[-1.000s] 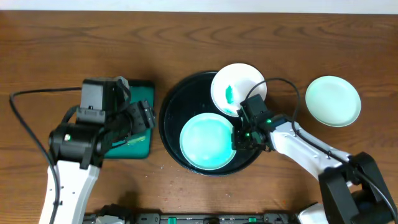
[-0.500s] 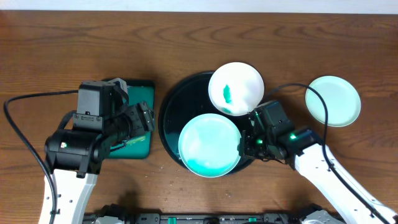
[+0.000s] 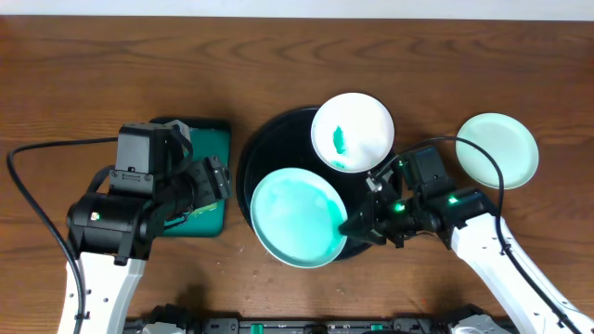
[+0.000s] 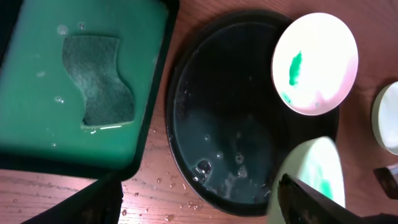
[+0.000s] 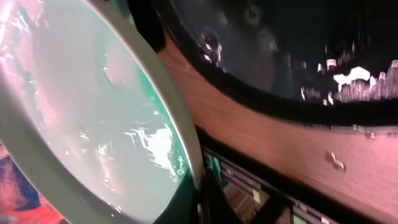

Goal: Clean dirty plates on tray and stack at the side
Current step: 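Lift and tilt the cleaned plate with the right gripper over the tray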

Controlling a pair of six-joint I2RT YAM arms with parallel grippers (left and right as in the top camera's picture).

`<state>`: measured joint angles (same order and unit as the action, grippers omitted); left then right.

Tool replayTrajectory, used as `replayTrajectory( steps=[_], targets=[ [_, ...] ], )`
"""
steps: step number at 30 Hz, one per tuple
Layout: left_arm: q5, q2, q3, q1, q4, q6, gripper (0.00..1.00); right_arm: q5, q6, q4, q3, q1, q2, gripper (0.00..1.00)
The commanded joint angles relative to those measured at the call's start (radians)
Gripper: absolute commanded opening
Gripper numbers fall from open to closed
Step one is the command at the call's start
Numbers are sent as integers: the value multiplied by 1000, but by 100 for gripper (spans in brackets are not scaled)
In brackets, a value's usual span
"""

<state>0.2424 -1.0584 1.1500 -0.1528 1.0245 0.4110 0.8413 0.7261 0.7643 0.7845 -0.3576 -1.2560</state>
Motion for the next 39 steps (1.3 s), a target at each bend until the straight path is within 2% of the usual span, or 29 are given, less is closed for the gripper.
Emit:
replayTrajectory(
  steps=[1,5,12,21,25,30,33,39],
  targets=[
    [12,1,-5,-4,11,-7,80,-48,-27,-39,-1,18,13,1],
    [12,1,-5,-4,14,-7,81,-294,-71,-73,-1,18,13,2],
    [11,1,-5,-4,14,-7,81,-589,-205,-104,-1,18,13,1],
    [11,1,-5,-4,14,-7,81,-771,-257,-74,-1,18,13,2],
    [11,1,-5,-4,14,-7,81,-815,-218,25,1,18,13,2],
    [8,0,-5,-4,11,-7,80,-791,-78,238,6,18,13,2],
    [8,0,-5,-4,11,-7,80,-702,-72,346,6,18,13,2],
    [8,0,-5,-4,11,-7,80,-291,-264,355,6,18,13,2]
  ],
)
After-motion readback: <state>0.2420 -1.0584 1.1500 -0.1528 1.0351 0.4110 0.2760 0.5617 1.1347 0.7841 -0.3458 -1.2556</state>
